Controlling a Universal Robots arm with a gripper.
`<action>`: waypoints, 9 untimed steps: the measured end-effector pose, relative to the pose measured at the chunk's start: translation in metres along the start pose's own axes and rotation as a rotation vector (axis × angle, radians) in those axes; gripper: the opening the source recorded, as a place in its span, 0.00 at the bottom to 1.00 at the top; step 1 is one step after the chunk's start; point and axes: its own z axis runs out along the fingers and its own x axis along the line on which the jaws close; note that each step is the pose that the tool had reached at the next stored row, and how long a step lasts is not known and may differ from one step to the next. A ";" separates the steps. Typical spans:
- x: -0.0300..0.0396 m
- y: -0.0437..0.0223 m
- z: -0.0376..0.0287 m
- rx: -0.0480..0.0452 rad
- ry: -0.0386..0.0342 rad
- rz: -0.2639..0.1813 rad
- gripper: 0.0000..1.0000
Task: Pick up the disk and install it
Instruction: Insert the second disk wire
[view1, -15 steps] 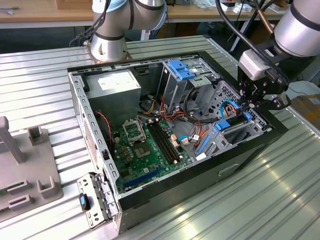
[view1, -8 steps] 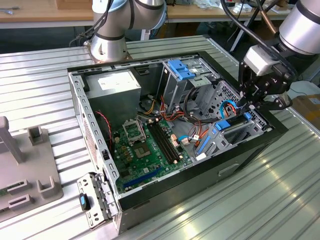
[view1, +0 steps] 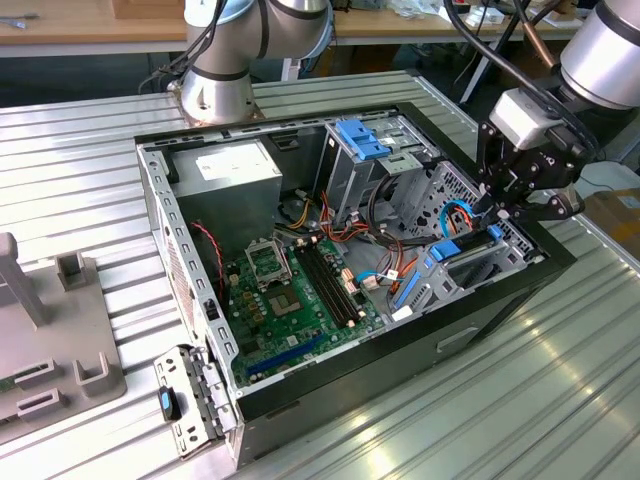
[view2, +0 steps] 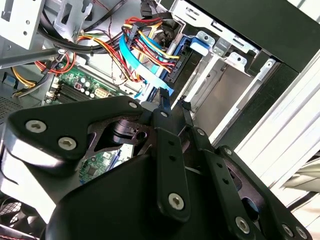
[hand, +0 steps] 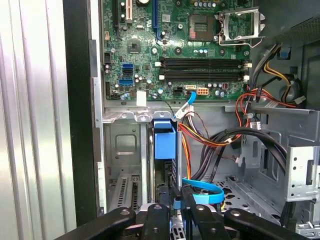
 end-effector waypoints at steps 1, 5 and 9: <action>0.0000 0.0000 0.0000 -0.0003 0.0000 0.000 0.24; 0.0000 -0.0001 0.0000 -0.0012 0.0000 0.000 0.24; 0.0000 -0.0002 0.0000 -0.0020 0.0001 0.000 0.24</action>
